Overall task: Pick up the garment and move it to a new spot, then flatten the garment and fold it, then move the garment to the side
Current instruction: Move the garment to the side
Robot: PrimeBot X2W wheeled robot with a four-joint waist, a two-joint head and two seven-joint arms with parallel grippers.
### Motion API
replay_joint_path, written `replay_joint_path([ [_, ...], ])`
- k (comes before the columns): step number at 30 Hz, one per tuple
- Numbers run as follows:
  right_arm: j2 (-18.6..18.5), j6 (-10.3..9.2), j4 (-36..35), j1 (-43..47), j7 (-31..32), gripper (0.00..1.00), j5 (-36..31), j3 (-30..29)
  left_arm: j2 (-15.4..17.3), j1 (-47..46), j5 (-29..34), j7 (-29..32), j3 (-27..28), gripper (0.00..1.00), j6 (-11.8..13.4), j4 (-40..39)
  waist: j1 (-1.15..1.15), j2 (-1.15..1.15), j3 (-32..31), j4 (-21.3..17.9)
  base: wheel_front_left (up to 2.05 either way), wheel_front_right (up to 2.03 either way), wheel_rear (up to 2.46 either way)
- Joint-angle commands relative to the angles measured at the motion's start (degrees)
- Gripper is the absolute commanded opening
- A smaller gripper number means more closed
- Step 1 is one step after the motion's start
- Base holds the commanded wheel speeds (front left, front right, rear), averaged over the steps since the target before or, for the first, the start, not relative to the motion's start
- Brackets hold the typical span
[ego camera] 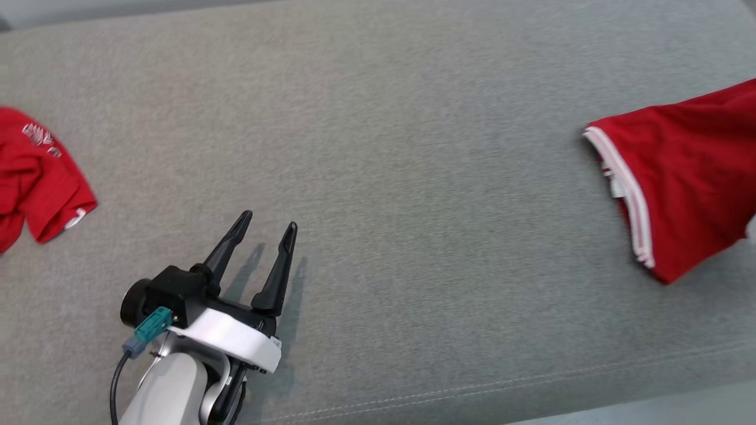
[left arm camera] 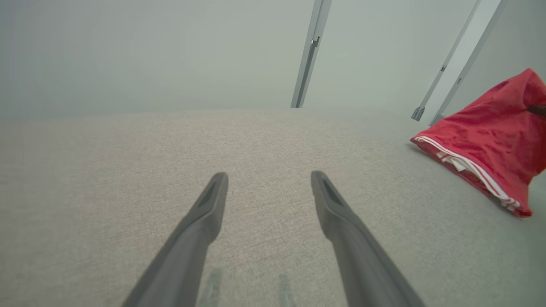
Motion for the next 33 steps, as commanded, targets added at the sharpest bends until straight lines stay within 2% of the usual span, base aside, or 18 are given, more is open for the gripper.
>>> replay_joint_path([
  [1,-1.45,-0.01,-0.35,-1.06,0.0,0.0,-1.47,-0.98,1.16,-2.17,0.13,-0.34,1.53,1.0,-0.41,-1.94,0.0,0.0,2.33,2.61,0.0,0.0,0.0],
  [8,-1.91,-0.01,1.57,-3.16,0.43,0.0,-10.64,-13.26,2.35,-3.6,-0.48,-0.34,0.44,1.0,-0.41,-4.39,0.0,0.0,4.75,5.93,0.0,0.0,0.0],
  [9,-1.84,-0.01,1.78,-3.19,0.53,0.43,-12.06,-14.82,2.46,-3.78,-0.5,-0.34,0.28,1.0,-0.41,-4.58,0.0,0.0,4.89,6.21,0.0,0.0,0.0],
  [10,-1.66,-0.01,1.97,-3.22,0.68,0.5,-13.4,-16.65,2.57,-3.9,-0.53,-0.34,0.18,1.0,-0.41,-4.72,0.0,0.0,4.98,6.37,0.0,0.0,0.0],
  [11,-1.42,-0.01,2.01,-3.23,0.73,1.0,-14.83,-18.37,2.68,-3.99,-0.49,-0.34,0.06,1.0,-0.41,-4.82,0.0,0.0,5.03,6.51,0.0,0.0,0.0],
  [18,1.04,-0.01,-0.71,-2.25,-0.6,1.0,-24.6,-29.73,2.67,-3.67,-0.53,-0.34,-0.38,1.0,-0.41,-4.58,0.0,0.0,3.69,7.18,0.0,0.0,0.0],
  [23,3.67,-0.01,-1.15,-2.62,-4.27,1.0,-26.03,-31.6,1.6,-2.5,-0.23,-0.34,0.96,1.0,-0.41,-3.7,0.0,0.0,1.34,7.27,0.0,0.0,0.0],
  [24,4.04,-0.01,-0.62,-2.49,-5.75,1.0,-25.65,-29.17,0.89,-2.0,0.26,-0.34,1.72,1.0,-0.41,-3.24,0.0,0.0,0.03,7.39,0.0,0.0,0.0],
  [26,4.41,-0.01,-0.44,-2.53,-6.31,1.0,-24.8,-27.97,0.53,-1.72,0.6,-0.34,2.26,1.0,-0.36,-3.01,0.0,0.0,-0.66,7.44,0.0,0.0,0.0],
  [30,6.17,-0.01,-1.11,-0.92,-7.28,1.0,-21.19,-20.03,-0.93,-0.31,1.96,-0.34,4.82,1.0,0.22,-2.1,0.0,0.0,-3.67,7.57,0.0,0.0,0.0],
  [33,8.05,-0.01,-6.04,2.15,-7.35,1.0,-16.46,-13.55,-1.76,0.93,3.16,-0.34,6.77,1.0,0.95,-1.23,0.0,0.0,-6.01,7.74,0.0,0.0,0.0],
])
